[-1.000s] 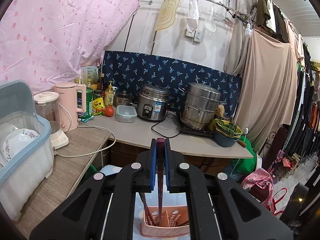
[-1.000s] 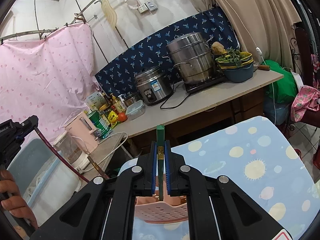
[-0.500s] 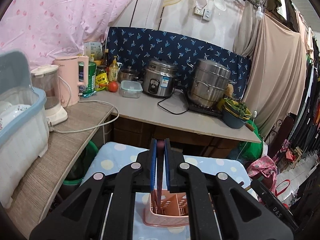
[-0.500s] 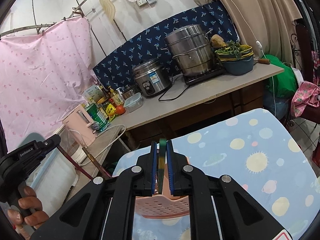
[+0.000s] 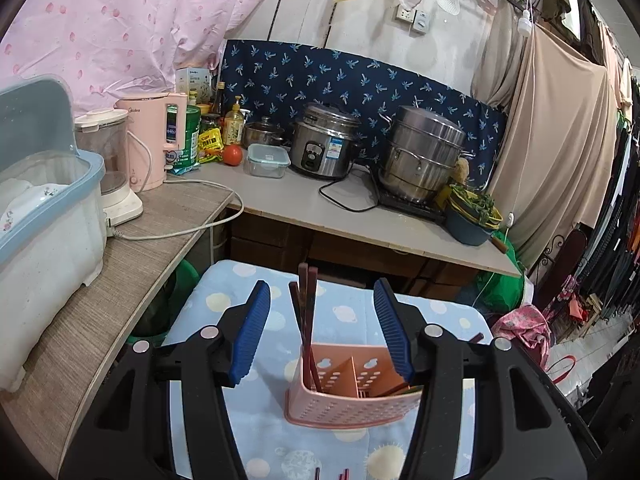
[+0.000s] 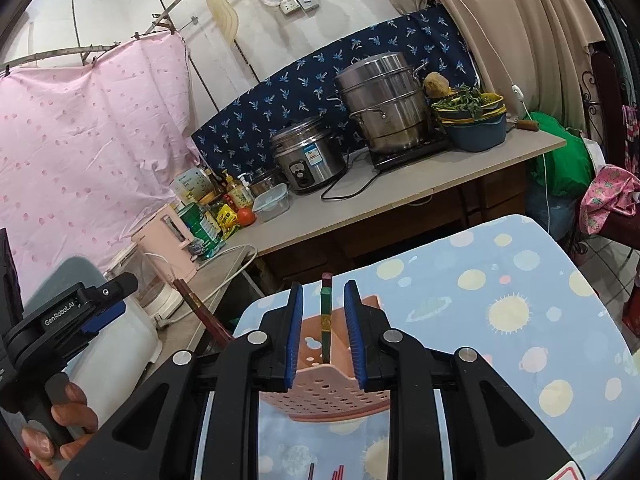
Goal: Organize utensils
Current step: 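Lower the chopsticks into the holder and open both tools, then move both open tools back down to the remaining chopsticks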
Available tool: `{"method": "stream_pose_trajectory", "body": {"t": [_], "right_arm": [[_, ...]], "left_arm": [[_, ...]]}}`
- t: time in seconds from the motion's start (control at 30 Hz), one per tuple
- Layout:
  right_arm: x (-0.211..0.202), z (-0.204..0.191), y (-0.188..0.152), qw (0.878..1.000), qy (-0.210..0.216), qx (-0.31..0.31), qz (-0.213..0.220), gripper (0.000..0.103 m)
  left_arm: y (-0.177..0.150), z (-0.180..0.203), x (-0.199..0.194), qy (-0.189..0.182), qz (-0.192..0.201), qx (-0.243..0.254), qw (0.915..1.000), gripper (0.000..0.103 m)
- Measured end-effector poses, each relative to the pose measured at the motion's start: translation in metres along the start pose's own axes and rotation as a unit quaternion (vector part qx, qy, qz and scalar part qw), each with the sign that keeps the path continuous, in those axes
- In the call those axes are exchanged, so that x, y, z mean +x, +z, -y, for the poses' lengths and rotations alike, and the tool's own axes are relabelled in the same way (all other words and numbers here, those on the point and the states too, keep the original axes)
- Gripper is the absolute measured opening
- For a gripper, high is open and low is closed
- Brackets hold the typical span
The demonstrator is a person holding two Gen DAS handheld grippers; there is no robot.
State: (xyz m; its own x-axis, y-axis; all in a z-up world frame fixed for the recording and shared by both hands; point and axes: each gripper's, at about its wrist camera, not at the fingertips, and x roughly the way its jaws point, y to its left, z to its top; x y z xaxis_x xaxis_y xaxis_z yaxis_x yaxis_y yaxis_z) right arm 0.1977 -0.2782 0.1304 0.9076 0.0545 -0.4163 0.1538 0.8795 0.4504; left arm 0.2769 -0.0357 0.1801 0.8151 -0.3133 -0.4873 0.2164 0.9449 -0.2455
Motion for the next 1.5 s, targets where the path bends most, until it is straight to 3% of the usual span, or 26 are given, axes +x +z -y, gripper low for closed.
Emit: {"method": "stream_pose_trajectory", "body": {"t": [0.53,0.87,1.23,1.5], "right_arm": [[-0.029,0.001,-0.052,0.999,0.005,-0.015,-0.041,0.022],[-0.054,0.013,-0.14,0.992,-0.009,-0.036,-0.123,0.022],[-0.079,0.012,-0.23,0.976,-0.025,-0.069,-0.205,0.022],[-0.09,0.007,-0.262,0.967,-0.029,-0.092,-0.235,0.022]], "left_arm": [[-0.049,0.001,-0.024,0.009,-0.031,0.031,0.999,0.051],[-0.126,-0.017,-0.031,0.015,-0.105,0.038,0.9937,0.051],[-0.199,-0.03,-0.049,0.027,-0.157,0.062,0.9853,0.051],[-0.243,-0.036,-0.058,0.028,-0.193,0.069,0.9783,0.051]]}}
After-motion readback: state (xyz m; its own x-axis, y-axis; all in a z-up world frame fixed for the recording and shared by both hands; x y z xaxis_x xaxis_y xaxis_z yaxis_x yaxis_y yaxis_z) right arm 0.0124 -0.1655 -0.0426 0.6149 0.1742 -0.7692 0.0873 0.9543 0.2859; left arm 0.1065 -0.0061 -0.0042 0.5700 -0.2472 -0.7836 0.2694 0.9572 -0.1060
